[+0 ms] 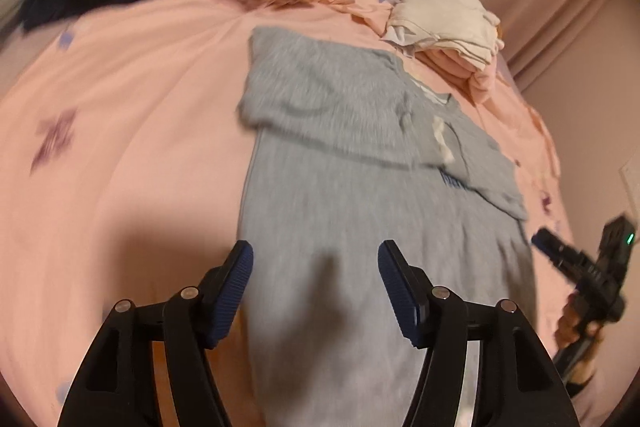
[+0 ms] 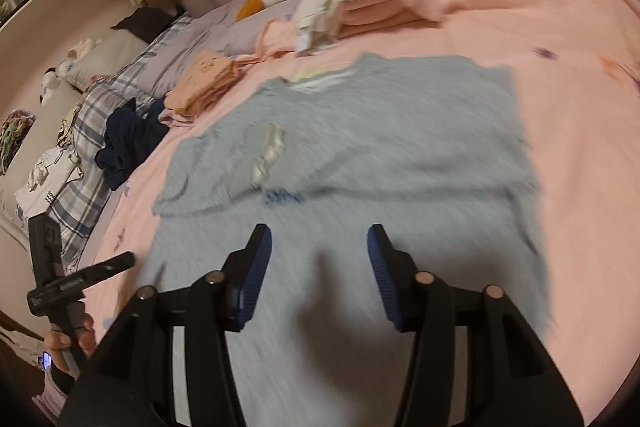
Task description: Fold small clothes
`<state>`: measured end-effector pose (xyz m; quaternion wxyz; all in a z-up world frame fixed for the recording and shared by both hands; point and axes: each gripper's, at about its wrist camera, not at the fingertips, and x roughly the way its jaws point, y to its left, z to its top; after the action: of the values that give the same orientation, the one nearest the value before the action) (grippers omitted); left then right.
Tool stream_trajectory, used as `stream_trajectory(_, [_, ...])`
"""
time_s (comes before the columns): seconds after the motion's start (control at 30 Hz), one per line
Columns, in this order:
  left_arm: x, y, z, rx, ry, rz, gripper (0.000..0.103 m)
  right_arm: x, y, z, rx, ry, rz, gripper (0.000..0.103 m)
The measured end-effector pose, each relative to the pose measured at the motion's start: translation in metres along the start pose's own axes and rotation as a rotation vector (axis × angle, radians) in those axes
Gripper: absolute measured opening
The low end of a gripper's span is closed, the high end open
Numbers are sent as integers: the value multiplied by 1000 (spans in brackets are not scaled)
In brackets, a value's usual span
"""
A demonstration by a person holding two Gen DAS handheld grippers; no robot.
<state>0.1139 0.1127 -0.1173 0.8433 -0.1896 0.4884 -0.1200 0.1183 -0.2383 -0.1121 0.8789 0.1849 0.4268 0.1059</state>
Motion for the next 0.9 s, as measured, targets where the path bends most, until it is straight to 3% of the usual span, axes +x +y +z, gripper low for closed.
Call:
stream_trajectory(0.2, [-15, 9, -37, -85, 35, -73, 64, -53, -39, -48, 82, -38, -107, 58])
stream_trajectory(0.43, [-12, 13, -65, -149, 70, -128, 64, -88, -75, -88, 194, -41, -137, 59])
stream_trajectory(0.57, [-17, 10, -77, -156, 78, -166, 64, -93, -82, -105, 225, -7, -119, 59])
stream_trajectory(0.9, [-15, 9, -93, -191, 110, -254, 64, -83, -77, -132, 253, 63, 25, 59])
